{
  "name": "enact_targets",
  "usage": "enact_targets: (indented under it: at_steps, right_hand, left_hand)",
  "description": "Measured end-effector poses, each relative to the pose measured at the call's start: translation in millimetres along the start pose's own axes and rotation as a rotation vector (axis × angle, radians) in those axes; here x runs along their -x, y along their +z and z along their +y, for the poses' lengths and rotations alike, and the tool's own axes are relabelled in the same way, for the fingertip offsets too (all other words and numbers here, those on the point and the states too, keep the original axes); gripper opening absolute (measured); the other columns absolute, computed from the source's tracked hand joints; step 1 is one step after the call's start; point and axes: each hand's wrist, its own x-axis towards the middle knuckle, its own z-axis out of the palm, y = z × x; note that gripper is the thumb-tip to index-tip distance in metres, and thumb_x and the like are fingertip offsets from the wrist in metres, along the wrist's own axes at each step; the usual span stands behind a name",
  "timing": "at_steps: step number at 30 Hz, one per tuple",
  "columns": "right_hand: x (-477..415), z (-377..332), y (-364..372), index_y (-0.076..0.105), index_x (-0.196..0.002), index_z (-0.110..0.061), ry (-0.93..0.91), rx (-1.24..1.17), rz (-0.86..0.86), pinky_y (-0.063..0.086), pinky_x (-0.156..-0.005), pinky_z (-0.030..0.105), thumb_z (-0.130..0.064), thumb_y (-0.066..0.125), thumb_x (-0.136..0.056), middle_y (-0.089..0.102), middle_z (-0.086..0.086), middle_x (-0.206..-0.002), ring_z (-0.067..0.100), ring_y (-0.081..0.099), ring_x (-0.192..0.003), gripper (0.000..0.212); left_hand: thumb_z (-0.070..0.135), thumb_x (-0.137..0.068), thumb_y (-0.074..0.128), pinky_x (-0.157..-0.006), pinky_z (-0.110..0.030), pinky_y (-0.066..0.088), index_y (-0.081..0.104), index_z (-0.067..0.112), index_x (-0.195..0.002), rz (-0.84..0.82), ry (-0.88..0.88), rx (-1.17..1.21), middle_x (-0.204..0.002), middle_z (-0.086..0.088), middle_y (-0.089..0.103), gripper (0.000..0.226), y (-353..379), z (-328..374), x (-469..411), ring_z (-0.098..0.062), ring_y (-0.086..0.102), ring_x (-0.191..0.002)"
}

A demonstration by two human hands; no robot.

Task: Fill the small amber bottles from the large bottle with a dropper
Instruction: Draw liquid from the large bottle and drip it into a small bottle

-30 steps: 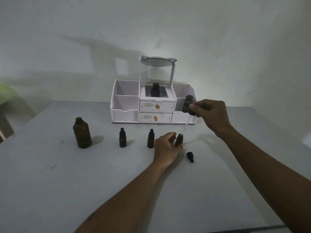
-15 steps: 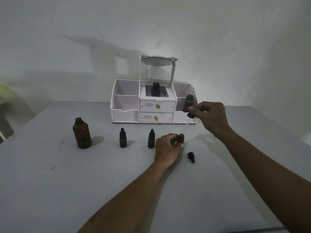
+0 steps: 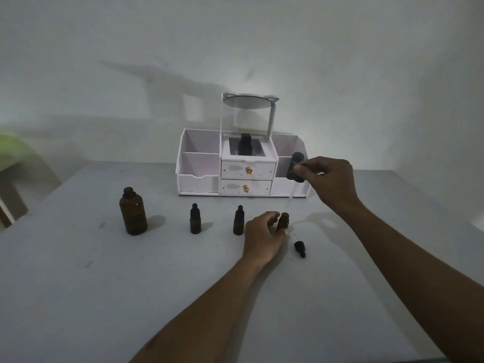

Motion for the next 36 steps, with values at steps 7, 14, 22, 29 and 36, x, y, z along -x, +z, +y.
enact_targets:
  at_steps: [7,14,22,29,36]
  right_hand:
    - [-8.3,-47.7,9.8,0.076,-0.090,-0.017,-0.060,-0.167,0.030,0.055,-0.057,0.015,-0.015,0.074,-0.088,0.075,0.000,-0.078,0.000,0.069,-0.061,0.003]
    - [-1.0,-102.3,87.3,0.077,-0.086,-0.024,-0.133,-0.259,-0.111,0.057,-0.071,0.017,-0.020,0.075,-0.088,0.075,-0.007,-0.077,-0.002,0.070,-0.068,0.004]
    - [1.5,-161.5,175.7,0.076,-0.094,-0.019,-0.142,-0.442,-0.225,0.062,-0.076,0.030,-0.020,0.074,-0.088,0.077,-0.004,-0.083,0.009,0.075,-0.077,0.006]
    - [-9.9,-180.6,209.8,0.078,-0.091,-0.020,-0.087,-0.486,-0.230,0.063,-0.078,0.041,-0.022,0.076,-0.087,0.078,-0.003,-0.081,0.015,0.076,-0.081,0.006]
    - [-12.2,-179.1,224.6,0.080,-0.090,-0.015,-0.138,-0.409,-0.277,0.061,-0.081,0.041,-0.024,0.075,-0.088,0.078,-0.004,-0.079,0.010,0.075,-0.077,0.010]
  left_hand:
    - [0.032,-0.084,0.075,-0.090,-0.013,0.046,0.060,0.028,-0.126,-0.046,-0.100,0.102,-0.116,0.015,0.061,0.045,-46.1,-10.0,33.5,0.000,0.058,-0.103]
    - [0.024,-0.083,0.077,-0.061,-0.004,0.045,0.068,0.030,-0.101,0.133,-0.207,0.180,-0.089,0.018,0.070,0.022,-160.2,-38.2,75.0,0.009,0.065,-0.077]
    - [0.025,-0.079,0.081,-0.076,-0.014,0.047,0.062,0.024,-0.117,0.574,-0.210,0.019,-0.107,0.006,0.067,0.043,-258.3,-86.9,70.0,-0.004,0.062,-0.089]
    - [0.028,-0.072,0.086,-0.089,-0.021,0.043,0.052,0.023,-0.137,0.485,-0.192,0.029,-0.136,0.003,0.058,0.074,-272.2,-105.4,40.9,-0.007,0.054,-0.104]
    - [0.031,-0.072,0.086,-0.086,-0.014,0.042,0.051,0.021,-0.139,0.444,-0.148,0.046,-0.133,0.005,0.059,0.077,-270.8,-110.1,29.6,-0.005,0.054,-0.106]
